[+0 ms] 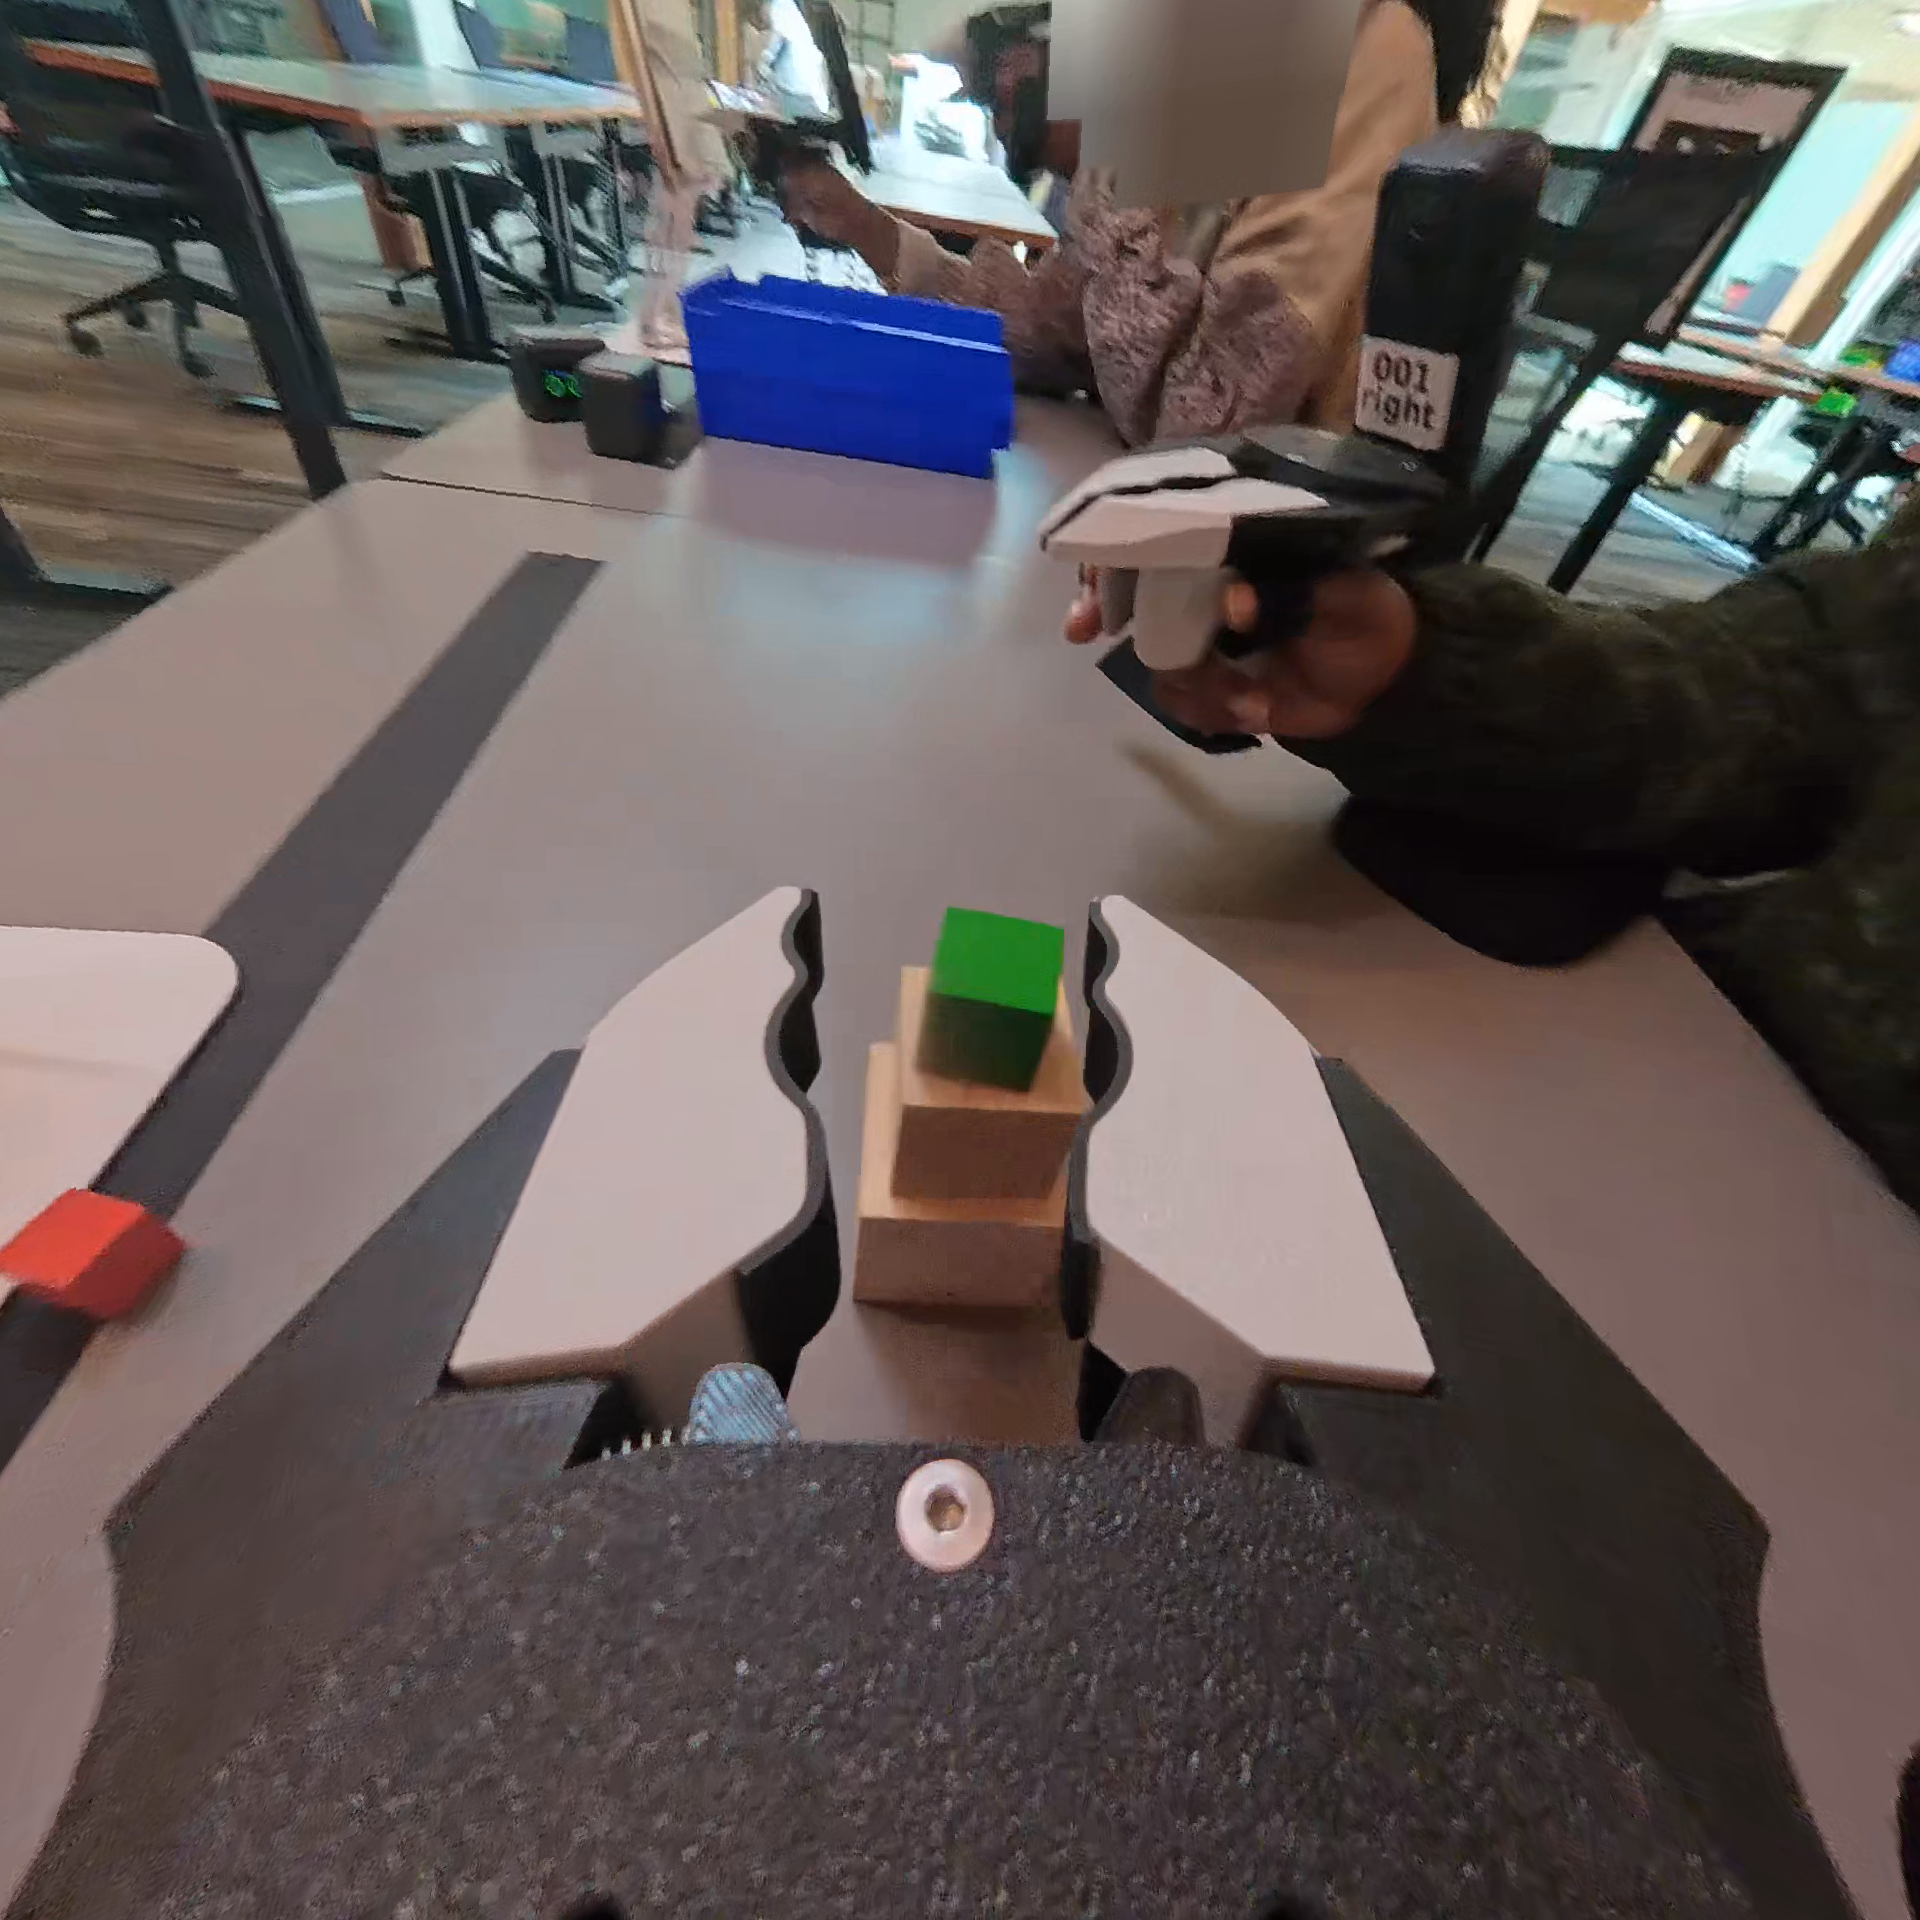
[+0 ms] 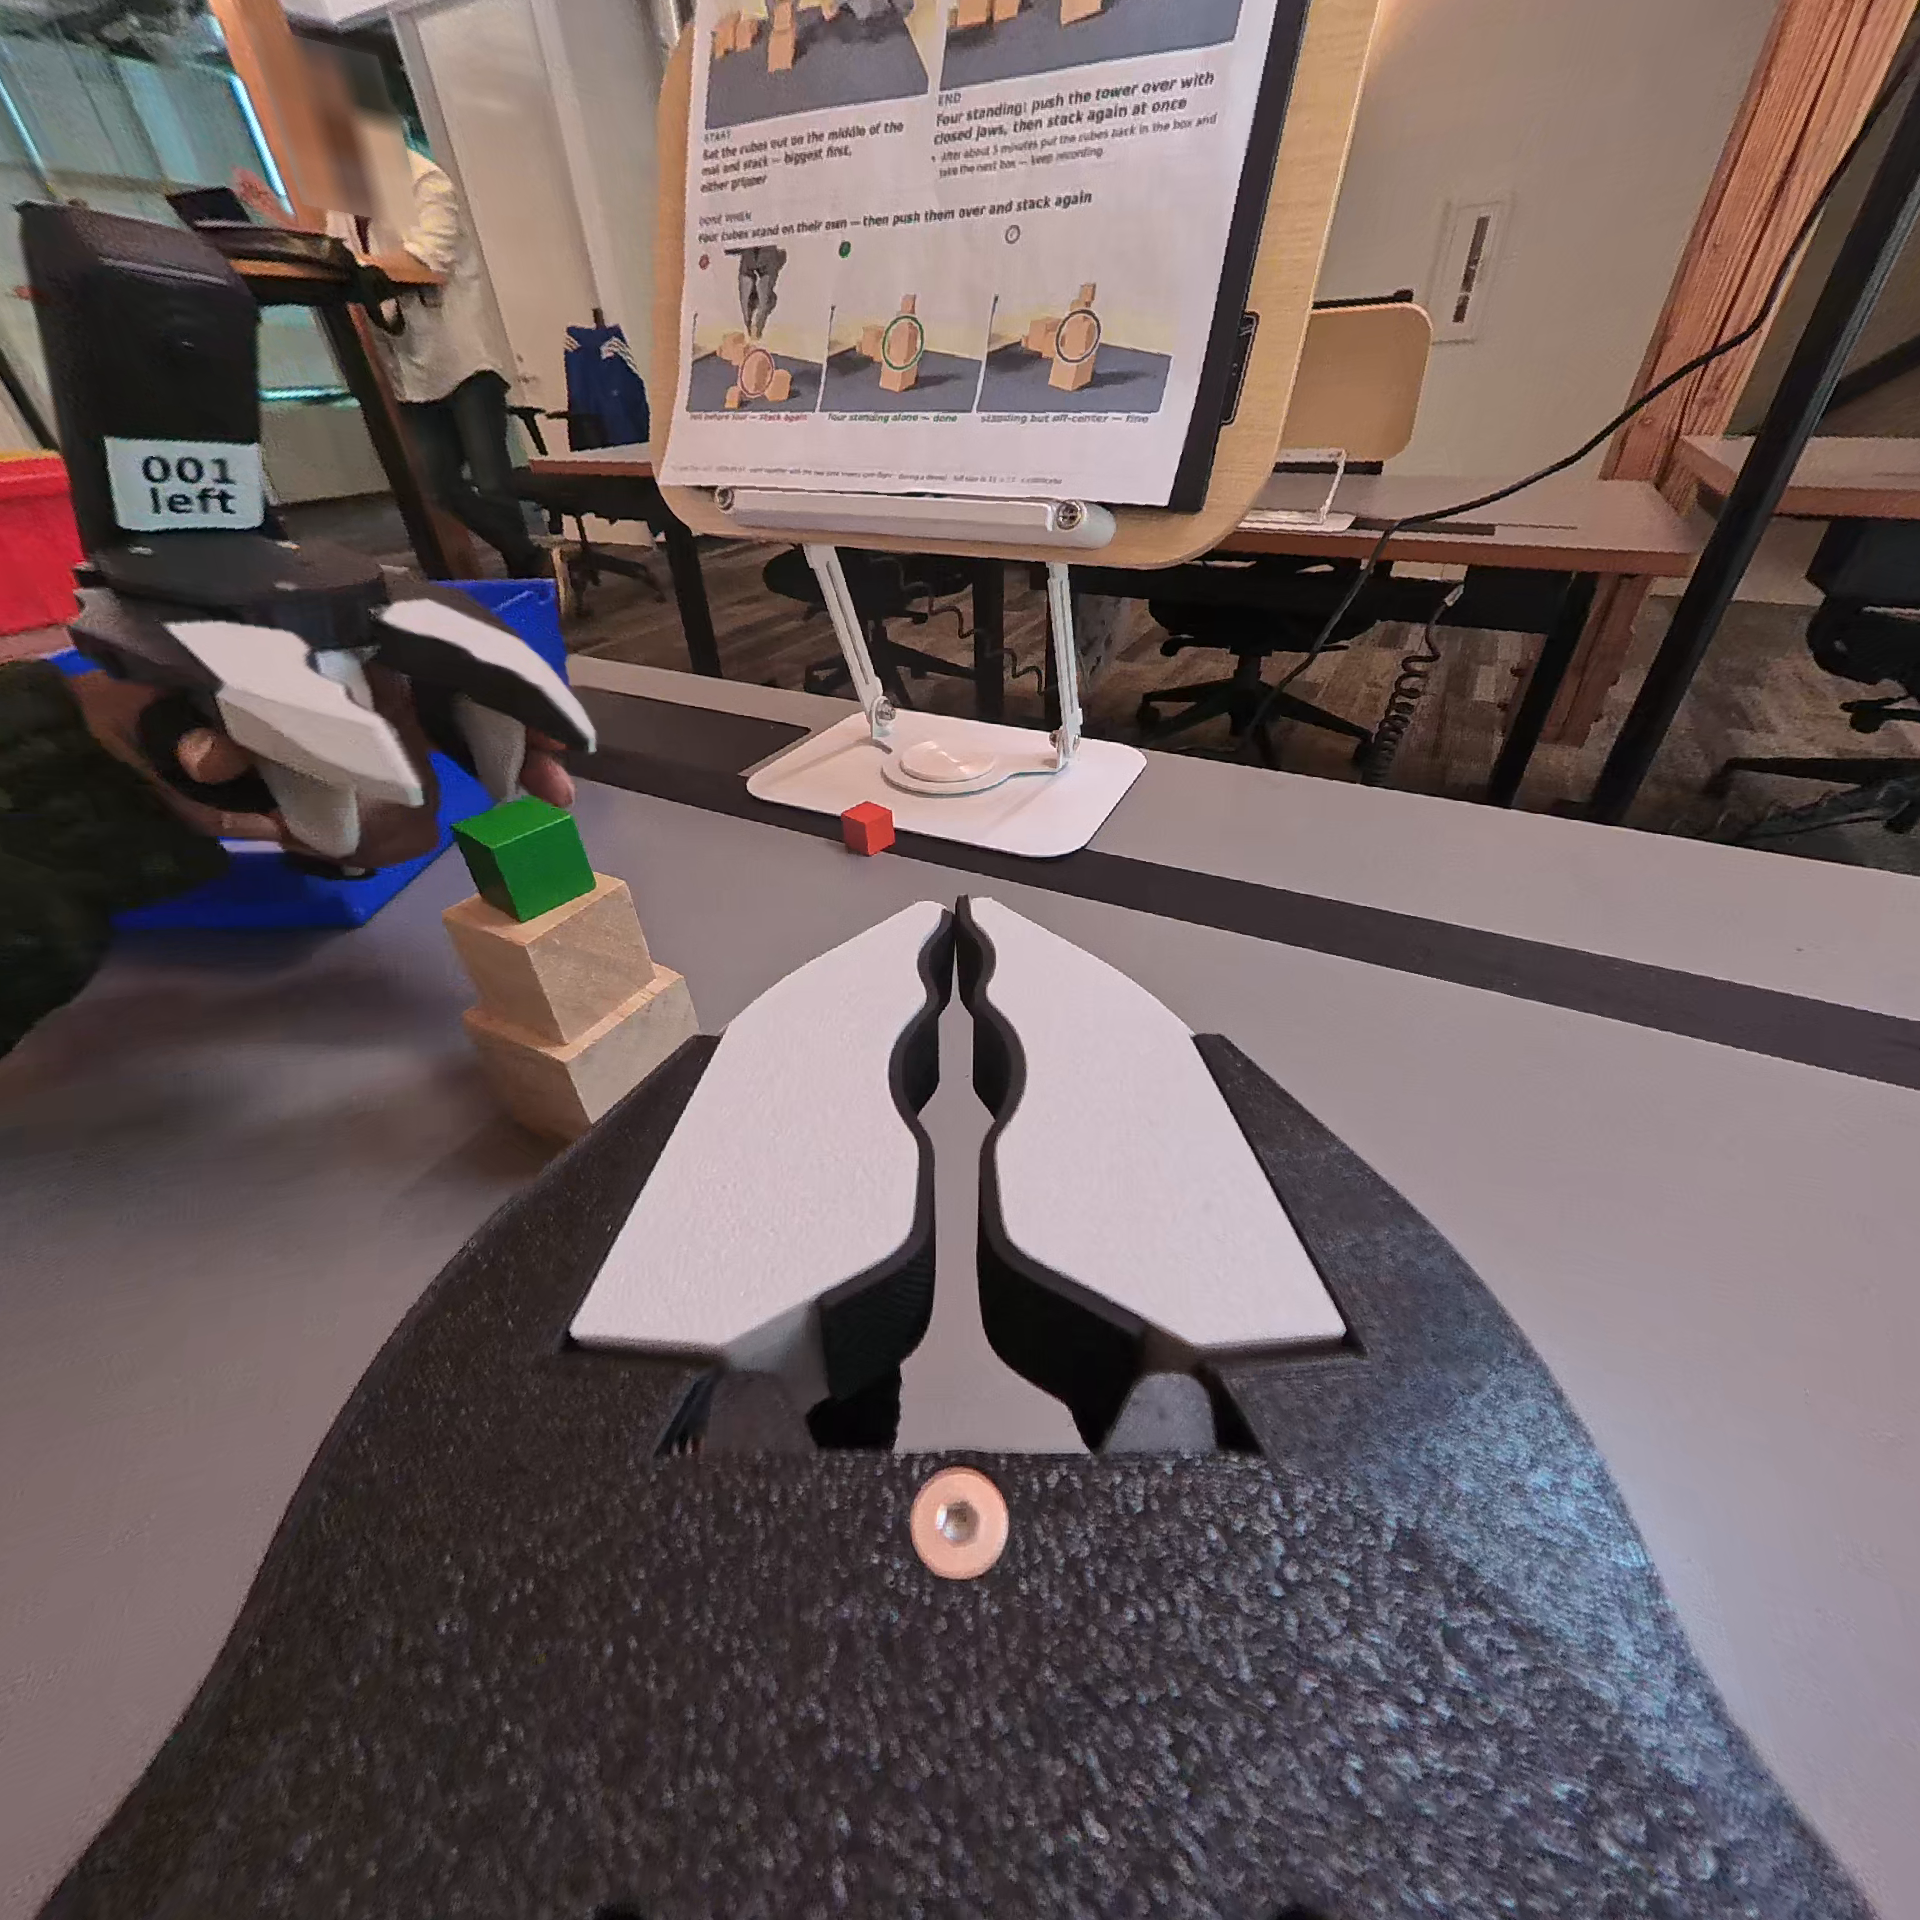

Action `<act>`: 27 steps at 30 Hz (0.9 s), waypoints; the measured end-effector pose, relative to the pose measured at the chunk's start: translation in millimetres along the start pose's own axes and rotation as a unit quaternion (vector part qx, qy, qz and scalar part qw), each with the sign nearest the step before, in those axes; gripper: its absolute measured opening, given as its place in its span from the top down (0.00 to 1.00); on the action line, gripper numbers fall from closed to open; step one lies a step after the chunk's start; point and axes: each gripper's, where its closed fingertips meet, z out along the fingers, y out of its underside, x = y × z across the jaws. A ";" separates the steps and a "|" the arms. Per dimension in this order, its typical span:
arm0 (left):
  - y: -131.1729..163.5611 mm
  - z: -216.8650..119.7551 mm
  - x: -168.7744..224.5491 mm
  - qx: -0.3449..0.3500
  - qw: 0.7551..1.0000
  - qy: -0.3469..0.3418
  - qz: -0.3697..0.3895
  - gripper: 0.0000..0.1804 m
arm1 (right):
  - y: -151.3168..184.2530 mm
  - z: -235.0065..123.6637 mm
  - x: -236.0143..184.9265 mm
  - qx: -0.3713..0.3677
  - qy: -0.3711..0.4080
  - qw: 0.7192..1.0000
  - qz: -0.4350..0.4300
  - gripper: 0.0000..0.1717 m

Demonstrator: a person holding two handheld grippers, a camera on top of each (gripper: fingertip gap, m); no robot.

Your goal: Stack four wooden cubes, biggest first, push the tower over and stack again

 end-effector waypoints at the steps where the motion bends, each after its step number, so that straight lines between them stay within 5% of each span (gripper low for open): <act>1: 3.4 1.4 4.7 -0.010 1.000 0.003 0.005 0.73 | 0.2 0.1 -0.5 0.000 -0.001 1.000 0.000 1.00; 12: 26.6 14.9 8.2 -0.085 0.993 -0.045 0.062 0.84 | 0.3 0.2 -2.0 0.000 -0.003 1.000 0.001 1.00; 27: 33.9 16.3 9.3 -0.103 0.990 -0.064 0.069 0.83 | 1.1 0.6 -2.4 -0.001 -0.002 1.000 -0.001 1.00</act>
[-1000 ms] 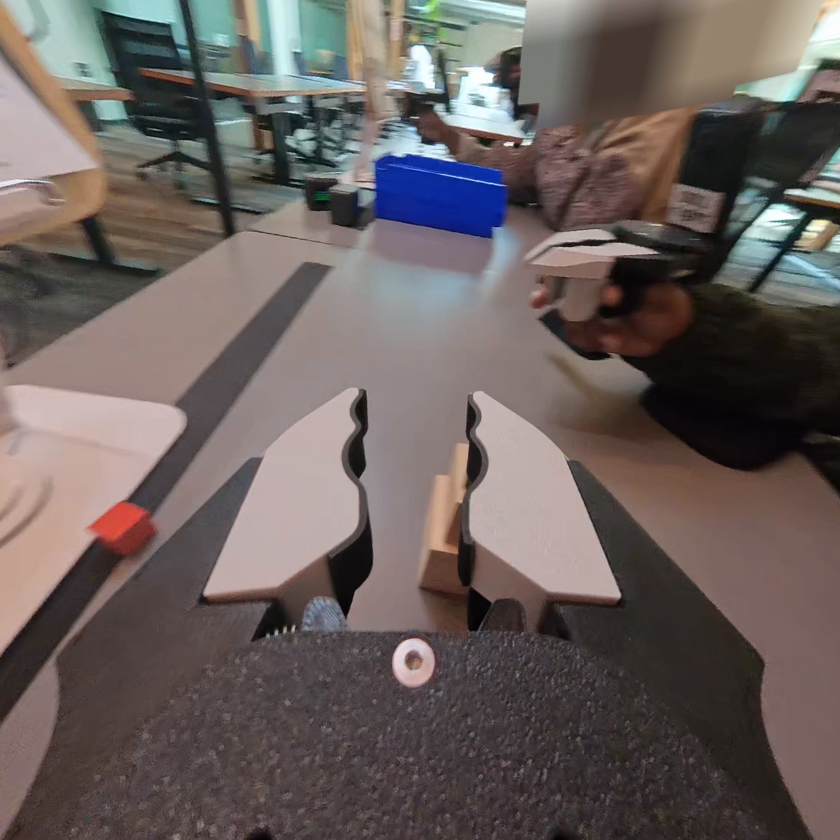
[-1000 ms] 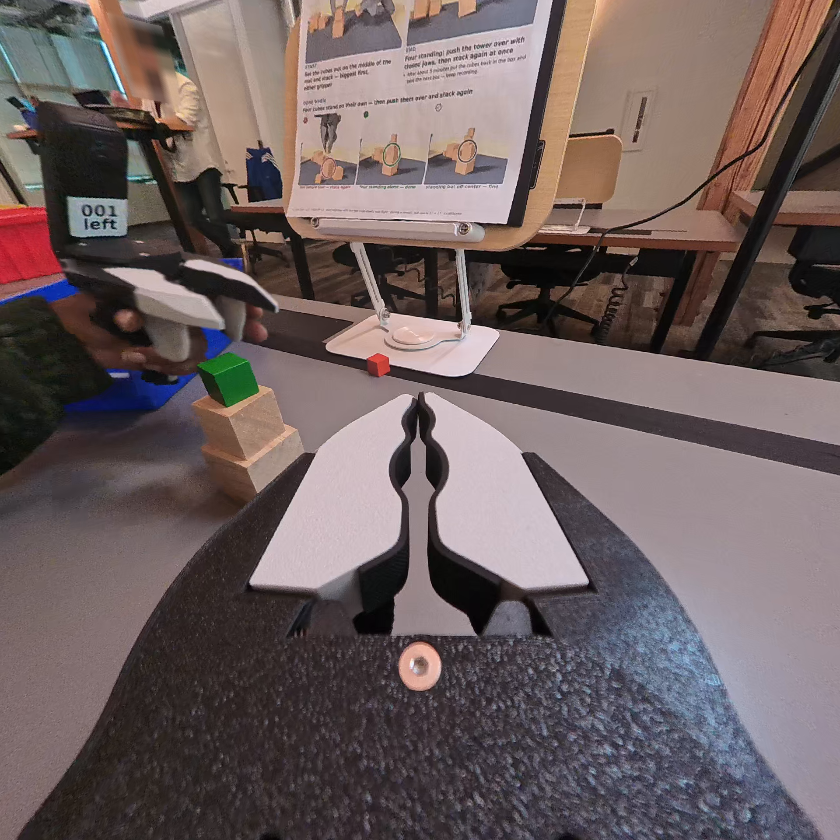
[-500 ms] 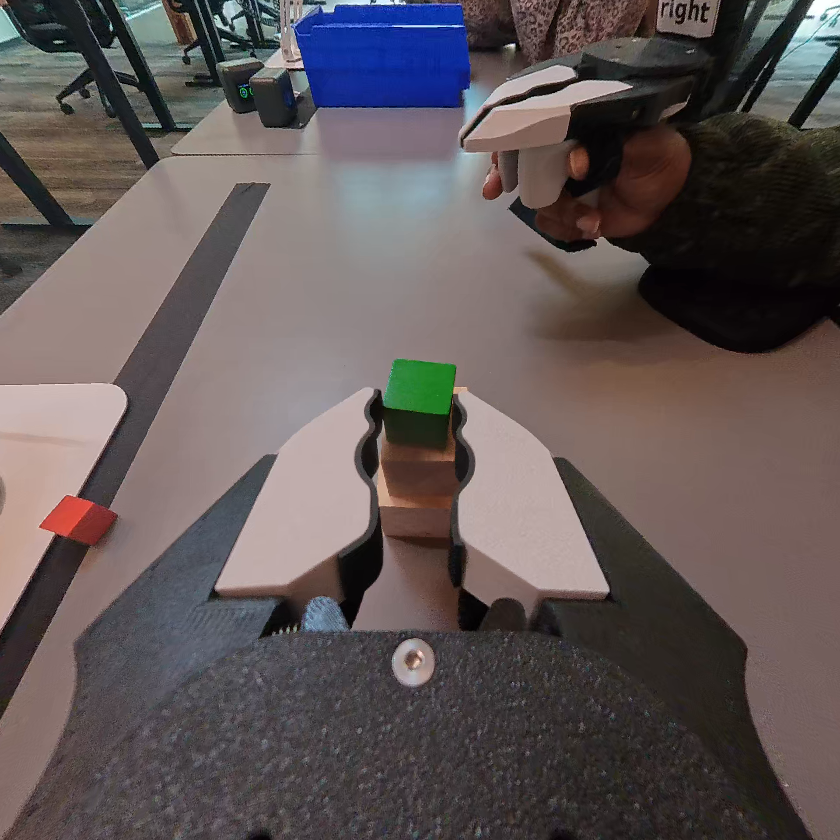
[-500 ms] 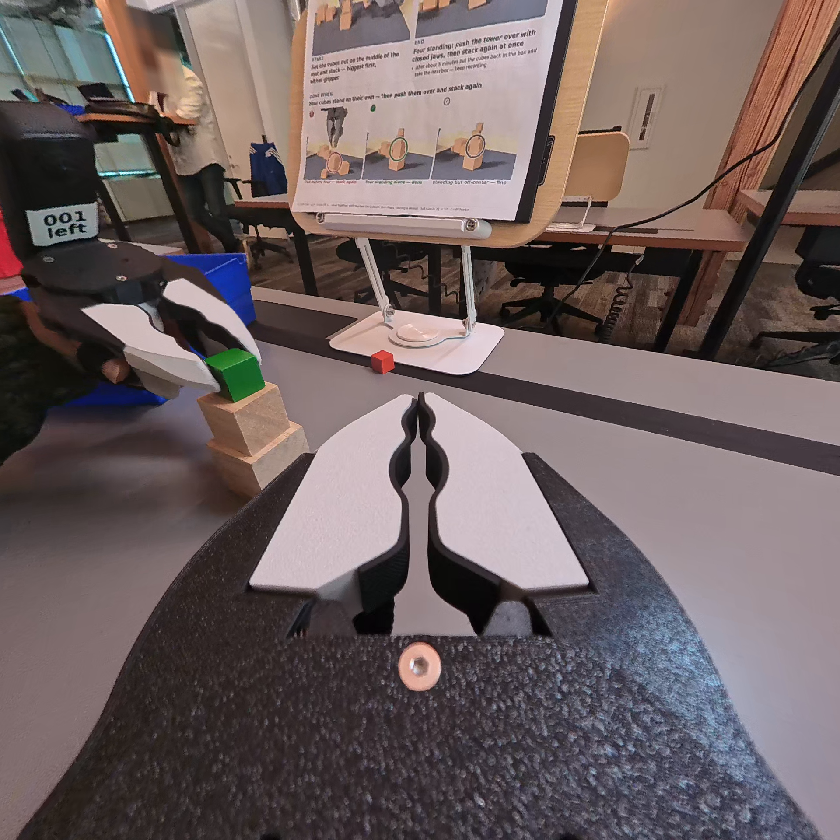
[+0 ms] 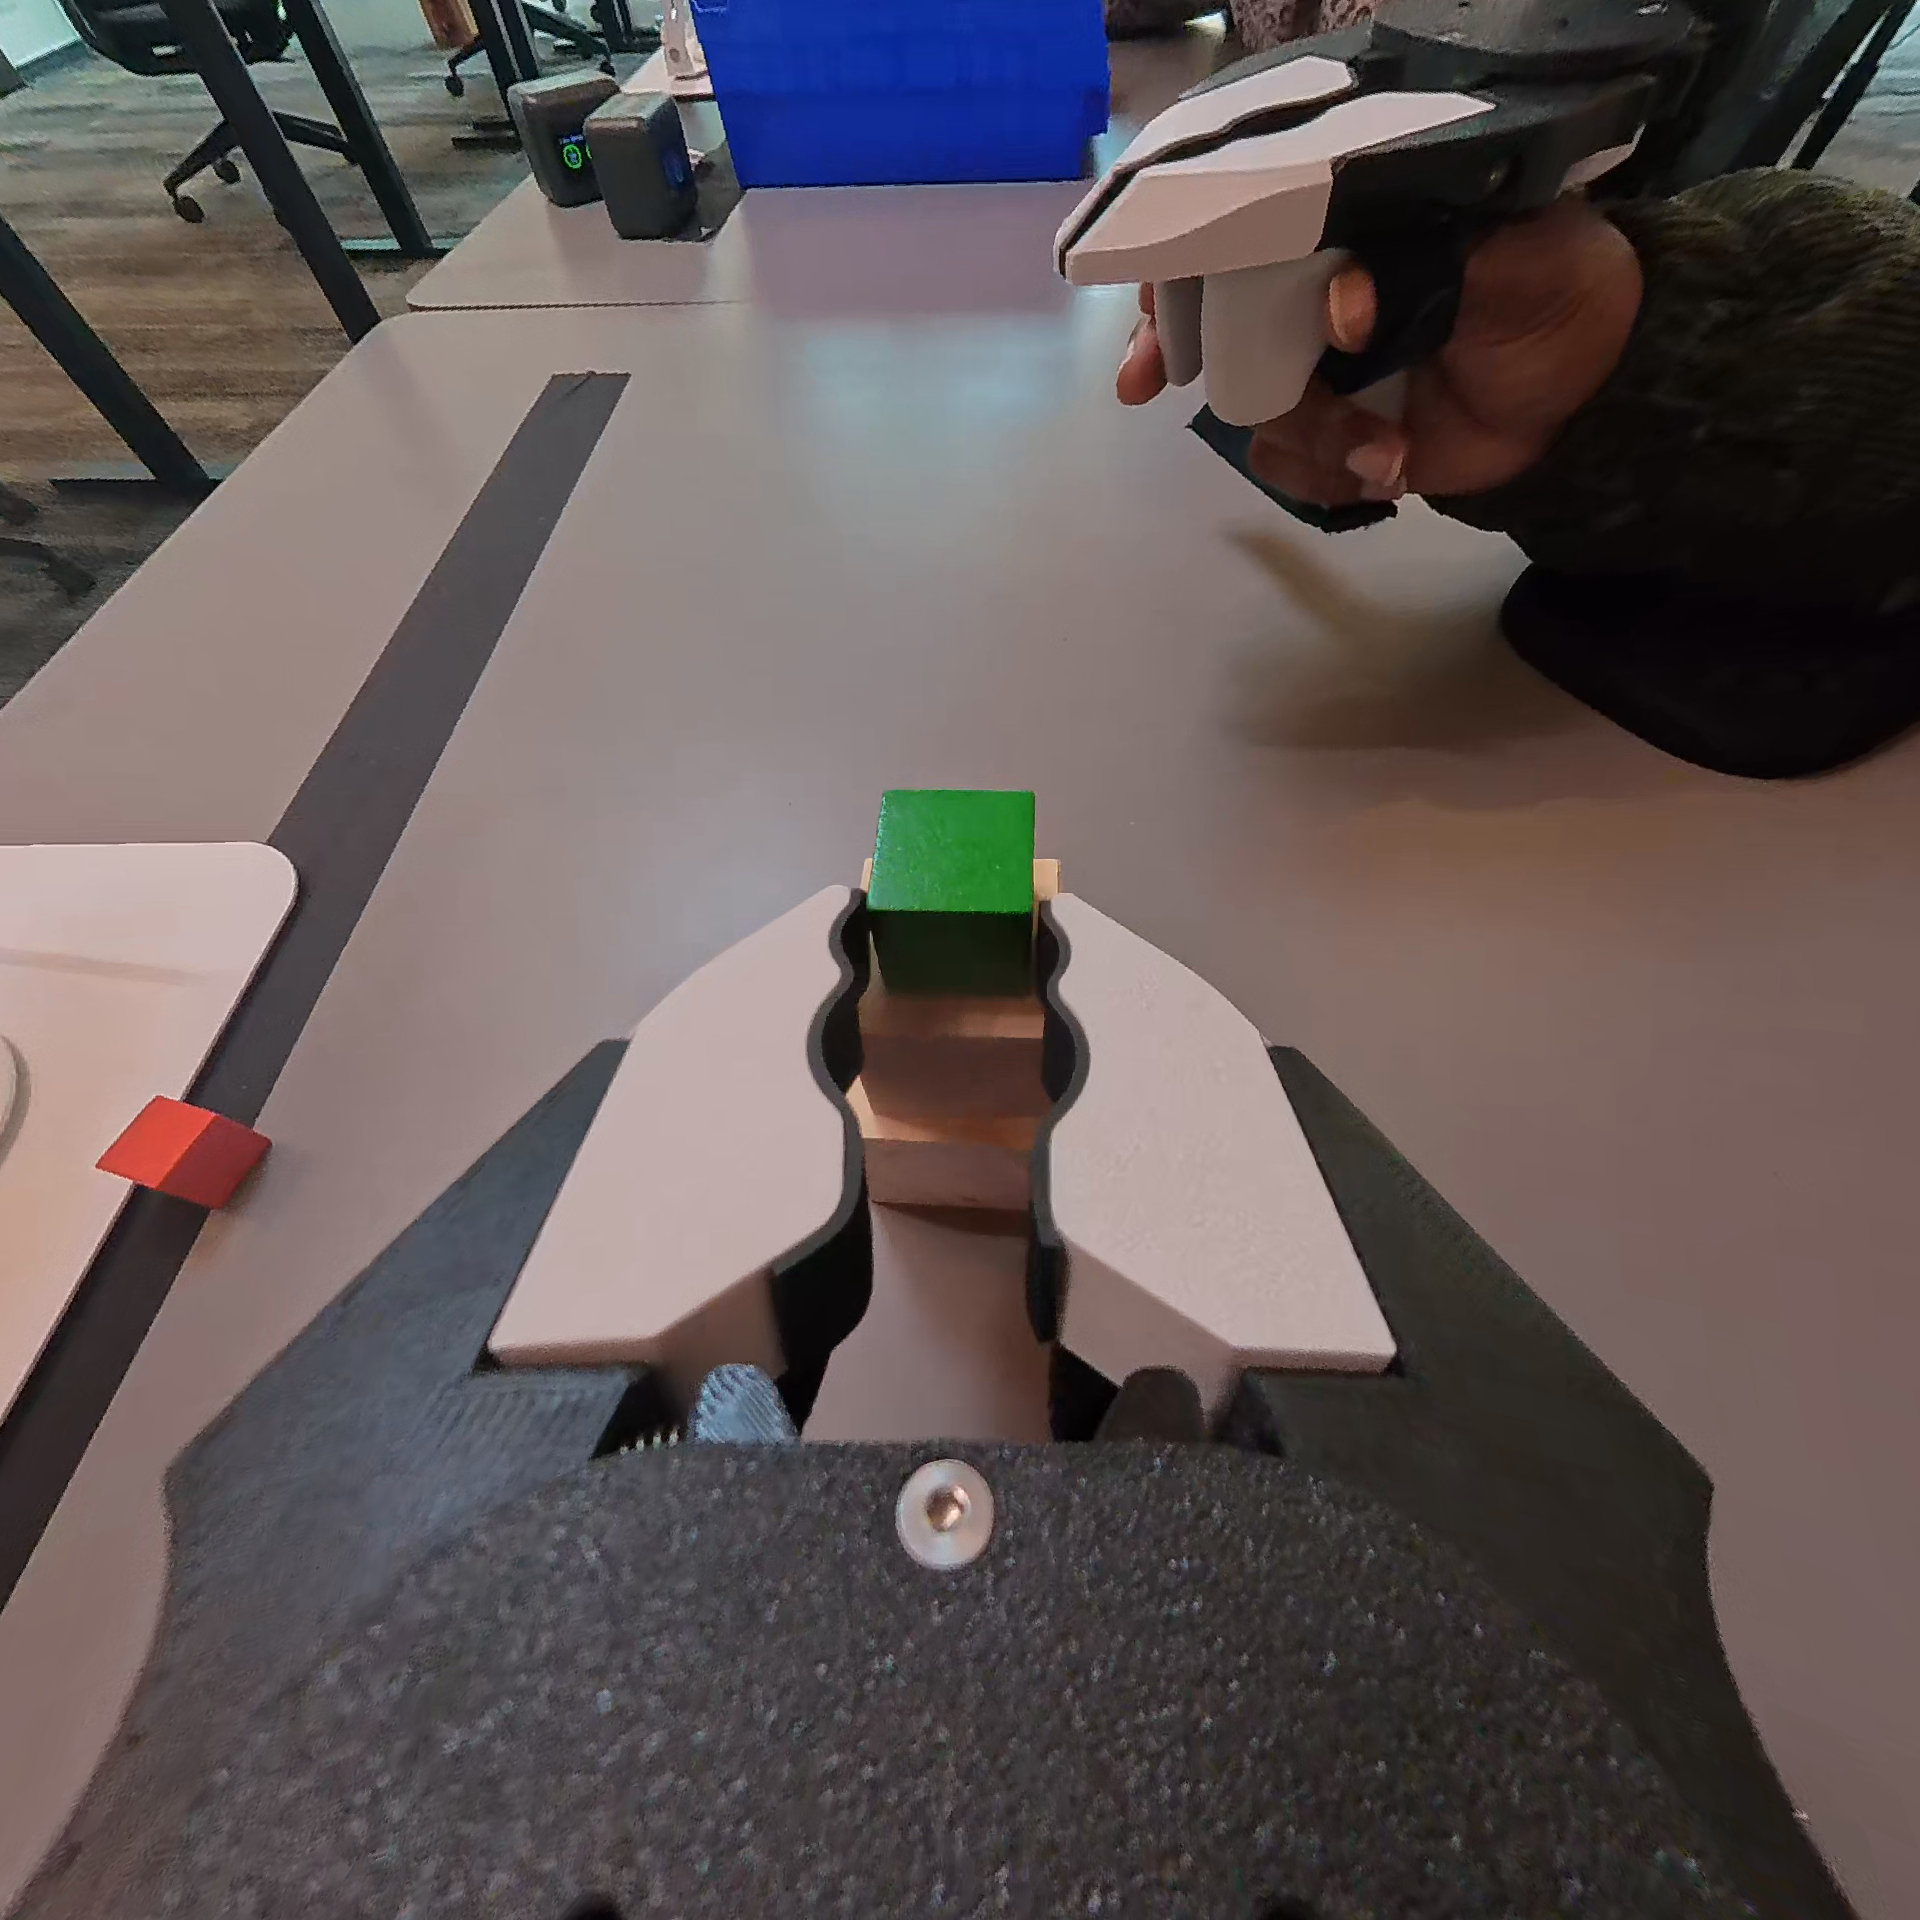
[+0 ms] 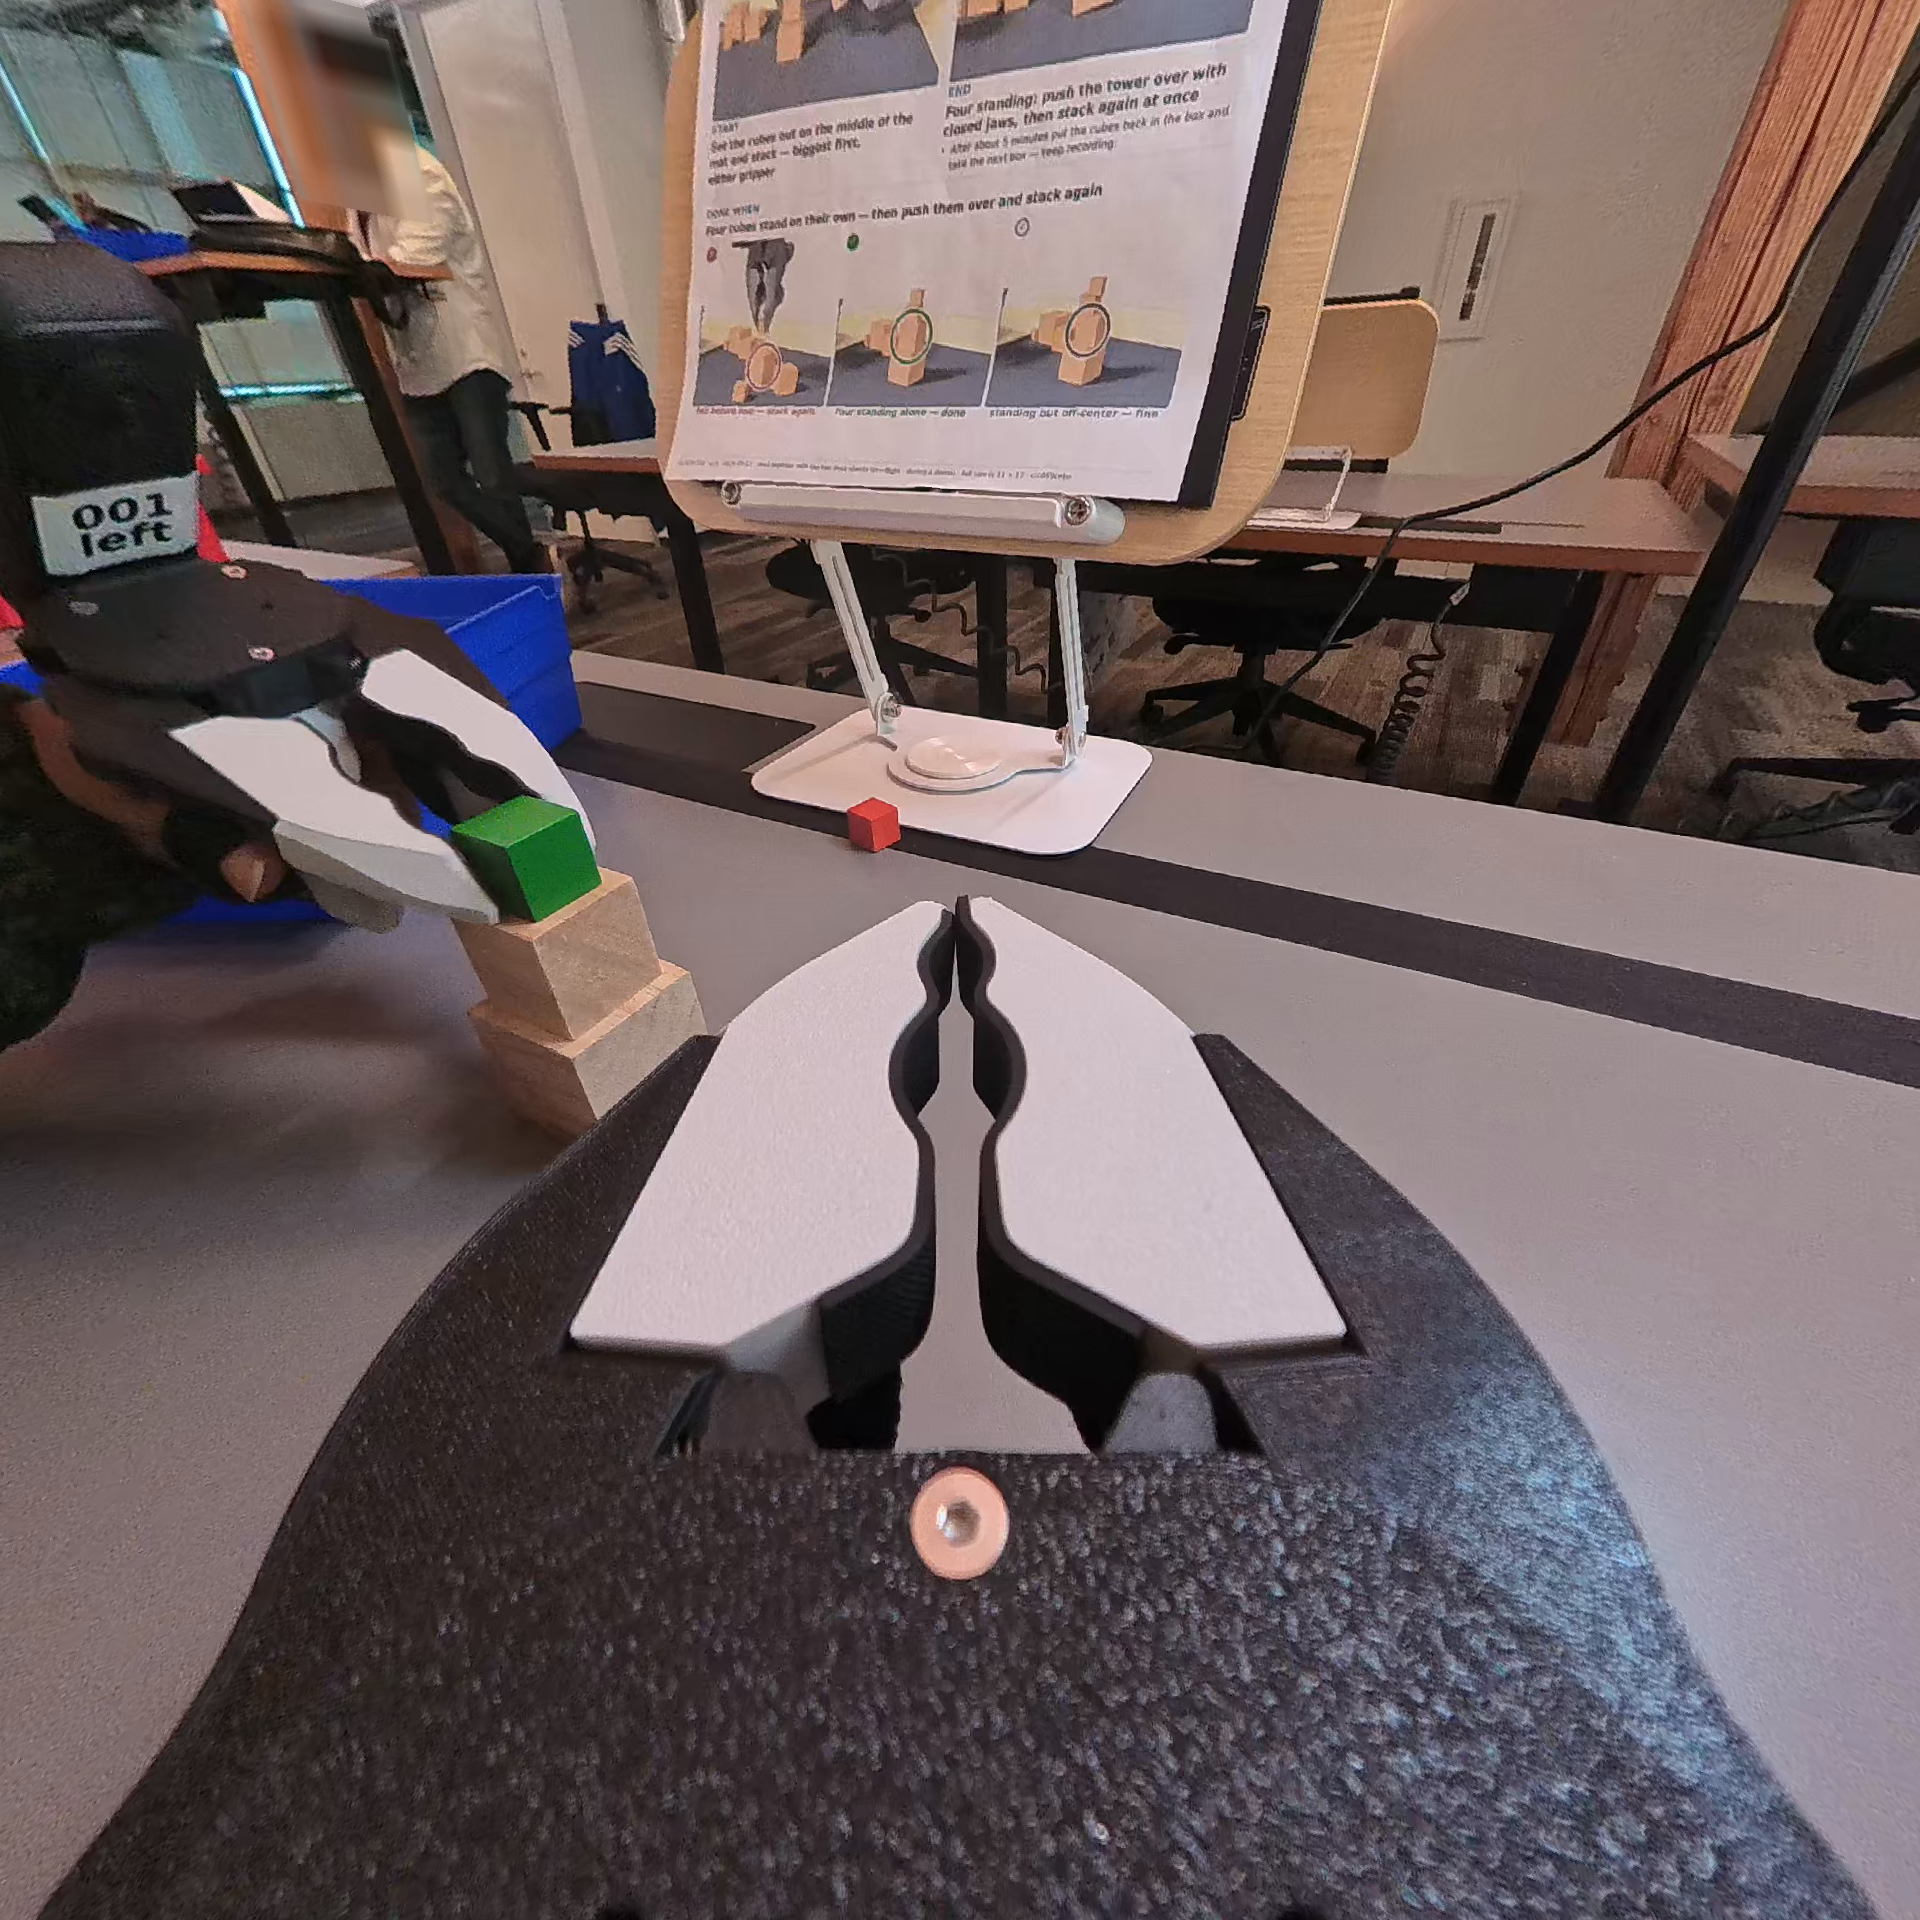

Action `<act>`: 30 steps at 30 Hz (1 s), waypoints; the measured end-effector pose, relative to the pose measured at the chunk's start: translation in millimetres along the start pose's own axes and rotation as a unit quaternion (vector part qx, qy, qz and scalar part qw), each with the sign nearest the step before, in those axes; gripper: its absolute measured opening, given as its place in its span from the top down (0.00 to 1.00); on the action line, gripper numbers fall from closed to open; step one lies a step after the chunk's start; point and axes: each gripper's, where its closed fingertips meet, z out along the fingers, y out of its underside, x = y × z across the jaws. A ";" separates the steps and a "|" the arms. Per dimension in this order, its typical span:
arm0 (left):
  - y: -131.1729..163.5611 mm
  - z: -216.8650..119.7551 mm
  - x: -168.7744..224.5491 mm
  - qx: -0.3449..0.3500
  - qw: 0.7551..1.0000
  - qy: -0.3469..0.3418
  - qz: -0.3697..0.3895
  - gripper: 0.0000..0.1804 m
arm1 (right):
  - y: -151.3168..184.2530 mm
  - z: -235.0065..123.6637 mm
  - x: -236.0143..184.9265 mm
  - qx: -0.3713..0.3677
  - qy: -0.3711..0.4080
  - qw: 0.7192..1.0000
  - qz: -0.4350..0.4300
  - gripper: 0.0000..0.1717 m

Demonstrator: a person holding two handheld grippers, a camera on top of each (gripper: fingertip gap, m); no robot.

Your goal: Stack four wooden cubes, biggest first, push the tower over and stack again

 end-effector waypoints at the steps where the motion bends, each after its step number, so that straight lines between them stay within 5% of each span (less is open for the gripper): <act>1: -0.5 -0.3 0.3 0.003 1.000 0.002 -0.001 0.82 | -0.2 0.0 0.1 0.000 0.000 1.000 0.000 1.00; 9: -20.2 -21.1 -4.2 0.067 0.997 0.013 -0.024 0.76 | -0.4 0.3 -0.4 0.001 -0.001 1.000 0.001 1.00; 13: -42.0 -48.2 -69.1 0.156 0.975 -0.125 -0.093 0.81 | 0.2 1.1 -1.1 0.000 -0.002 1.000 0.000 1.00; 16: -19.2 -56.3 -132.7 0.124 0.937 -0.290 -0.153 0.78 | 0.9 1.6 -1.5 -0.001 -0.002 1.000 -0.001 1.00; 20: 27.2 -47.0 -181.5 0.042 0.882 -0.420 -0.211 0.74 | 0.8 1.4 -0.7 0.000 0.000 1.000 -0.001 1.00; 24: 64.7 -16.4 -198.3 -0.046 0.855 -0.458 -0.237 0.66 | 0.5 1.1 1.5 0.001 0.001 1.000 0.002 1.00; 30: 87.2 9.6 -206.7 -0.098 0.845 -0.465 -0.246 0.68 | -1.1 0.7 3.3 0.003 0.001 1.000 0.004 1.00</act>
